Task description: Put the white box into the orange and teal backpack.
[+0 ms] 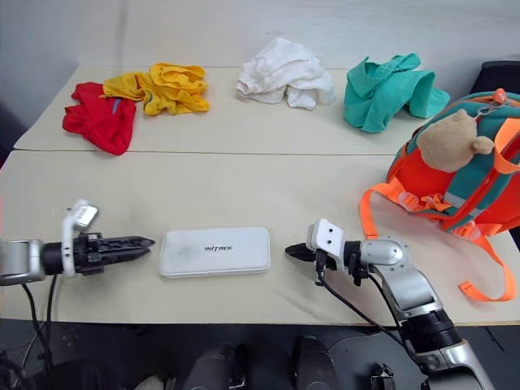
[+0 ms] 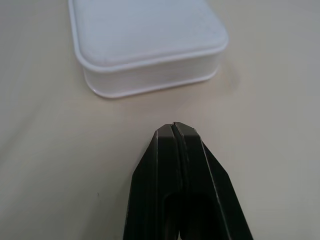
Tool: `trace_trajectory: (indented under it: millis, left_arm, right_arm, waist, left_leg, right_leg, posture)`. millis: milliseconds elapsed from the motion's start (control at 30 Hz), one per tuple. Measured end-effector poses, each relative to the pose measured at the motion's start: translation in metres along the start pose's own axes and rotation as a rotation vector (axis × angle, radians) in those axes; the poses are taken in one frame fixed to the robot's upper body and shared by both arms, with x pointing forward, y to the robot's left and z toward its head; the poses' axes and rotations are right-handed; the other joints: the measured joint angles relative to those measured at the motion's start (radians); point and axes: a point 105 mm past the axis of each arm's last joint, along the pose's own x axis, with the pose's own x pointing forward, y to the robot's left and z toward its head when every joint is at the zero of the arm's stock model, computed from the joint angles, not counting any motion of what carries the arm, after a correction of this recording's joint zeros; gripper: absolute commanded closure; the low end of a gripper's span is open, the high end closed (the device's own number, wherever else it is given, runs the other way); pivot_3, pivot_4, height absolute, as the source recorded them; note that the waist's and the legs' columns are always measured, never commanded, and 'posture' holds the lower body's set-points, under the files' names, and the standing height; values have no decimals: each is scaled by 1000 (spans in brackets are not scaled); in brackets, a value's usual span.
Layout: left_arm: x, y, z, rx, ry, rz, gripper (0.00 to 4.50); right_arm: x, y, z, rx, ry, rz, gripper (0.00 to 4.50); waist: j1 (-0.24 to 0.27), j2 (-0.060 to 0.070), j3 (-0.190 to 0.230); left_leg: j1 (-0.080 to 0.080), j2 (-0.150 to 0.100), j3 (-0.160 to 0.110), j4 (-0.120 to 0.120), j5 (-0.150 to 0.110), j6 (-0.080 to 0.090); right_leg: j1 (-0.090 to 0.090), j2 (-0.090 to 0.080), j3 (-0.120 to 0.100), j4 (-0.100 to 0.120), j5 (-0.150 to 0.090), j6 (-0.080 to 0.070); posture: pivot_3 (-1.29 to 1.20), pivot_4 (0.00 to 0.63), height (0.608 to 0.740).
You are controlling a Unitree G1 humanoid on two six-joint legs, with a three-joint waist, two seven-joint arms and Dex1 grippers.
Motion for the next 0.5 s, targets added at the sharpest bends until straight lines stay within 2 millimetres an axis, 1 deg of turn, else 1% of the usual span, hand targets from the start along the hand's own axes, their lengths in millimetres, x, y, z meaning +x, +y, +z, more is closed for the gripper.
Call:
trace_trajectory:
  millis: [200, 300, 367, 467, 500]
  left_arm:
    - [17, -8, 0, -9, 101, -10, 1168]
    - [28, -12, 3, -4, 115, -39, 1168]
    - [36, -16, 0, -10, 133, -73, 1168]
    - [39, -17, -2, -22, 144, -92, 1712]
    - [40, -17, -3, -32, 146, -105, 2004]
  right_arm:
    - [18, -2, 8, -27, -14, 34, 4500]
    - [24, -4, 7, -28, -16, 39, 4500]
    - [28, -4, 7, -31, -22, 45, 4500]
    - [32, -3, 8, -32, -31, 50, 4500]
    - [33, -3, 7, -28, -35, 50, 4500]
  waist:
    - [3, -1, 0]
    - [11, -1, 0]
    - [13, -1, 0]
    - [9, -1, 0]
    - [5, -1, 0]
  left_leg:
    - [1, 0, 0, 1, 1, 0]
    - [0, -1, 0, 1, 2, 1]
    - [0, -1, 0, 2, 2, 1]
    - [0, -1, 0, 2, 2, 1]
    - [0, -1, 0, 2, 2, 1]
  right_leg:
    - [0, 0, 1, 1, 0, 0]
    - [1, -1, 1, 1, 0, 0]
    - [1, -1, 1, 0, 0, 1]
    - [1, -1, 1, 0, 0, 1]
    - [1, -1, 1, 1, 0, 1]
  posture:
    - [0, 150, 740]
    - [0, 150, 740]
    - [0, 150, 740]
    - [0, 150, 740]
    - [0, 150, 740]
